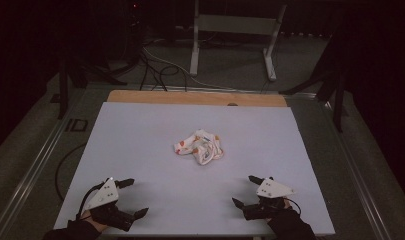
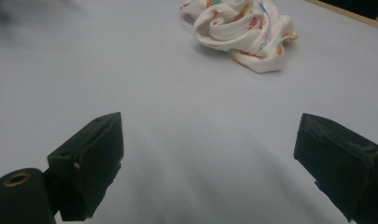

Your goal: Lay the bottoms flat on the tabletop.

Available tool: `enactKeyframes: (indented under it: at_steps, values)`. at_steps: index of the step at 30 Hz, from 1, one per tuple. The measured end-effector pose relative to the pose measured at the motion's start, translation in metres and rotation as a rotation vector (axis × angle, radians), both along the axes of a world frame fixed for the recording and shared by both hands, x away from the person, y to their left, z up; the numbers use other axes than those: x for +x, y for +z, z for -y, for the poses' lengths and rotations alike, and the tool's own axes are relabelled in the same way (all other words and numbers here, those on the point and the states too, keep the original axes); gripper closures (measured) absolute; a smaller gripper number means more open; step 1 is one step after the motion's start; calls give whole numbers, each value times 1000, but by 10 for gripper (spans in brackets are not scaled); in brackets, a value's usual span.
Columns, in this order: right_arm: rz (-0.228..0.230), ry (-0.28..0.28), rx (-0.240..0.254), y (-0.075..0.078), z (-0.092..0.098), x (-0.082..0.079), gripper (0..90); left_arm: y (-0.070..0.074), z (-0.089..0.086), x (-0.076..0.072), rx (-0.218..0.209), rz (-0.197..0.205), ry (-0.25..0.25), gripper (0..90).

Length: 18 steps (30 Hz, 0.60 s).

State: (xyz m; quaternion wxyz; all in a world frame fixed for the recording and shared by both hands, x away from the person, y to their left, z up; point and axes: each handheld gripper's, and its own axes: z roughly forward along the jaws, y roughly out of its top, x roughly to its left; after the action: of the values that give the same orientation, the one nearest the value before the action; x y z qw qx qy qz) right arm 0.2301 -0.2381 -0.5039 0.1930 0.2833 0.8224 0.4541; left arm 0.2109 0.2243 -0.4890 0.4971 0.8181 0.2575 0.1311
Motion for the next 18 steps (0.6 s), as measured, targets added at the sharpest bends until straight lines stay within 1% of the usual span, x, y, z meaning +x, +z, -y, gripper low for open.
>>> enactKeyframes:
  at_steps: [3,5,7,11,13,15,17,18]
  values:
    - [-4,1,-1,-1,0,0,85,0,0,0,1,3,-2,1]
    - [-9,2,2,-1,-1,1,85,-1,1,0,9,9,-4,1]
    - [-2,7,-12,-1,-1,0,85,-1,1,-1,12,11,-6,1]
    - [-12,9,-4,0,-3,1,85,-1,1,0,23,12,-9,1]
    - [-15,14,-17,0,-3,1,85,0,1,-1,20,11,-14,1]
    - [-17,17,-14,0,-3,1,85,0,1,-1,20,14,-15,1]
    - [-31,17,-16,1,-4,1,86,0,2,-1,19,13,-19,1]
    - [-33,24,-36,1,-6,0,88,-1,3,0,8,5,-25,1]
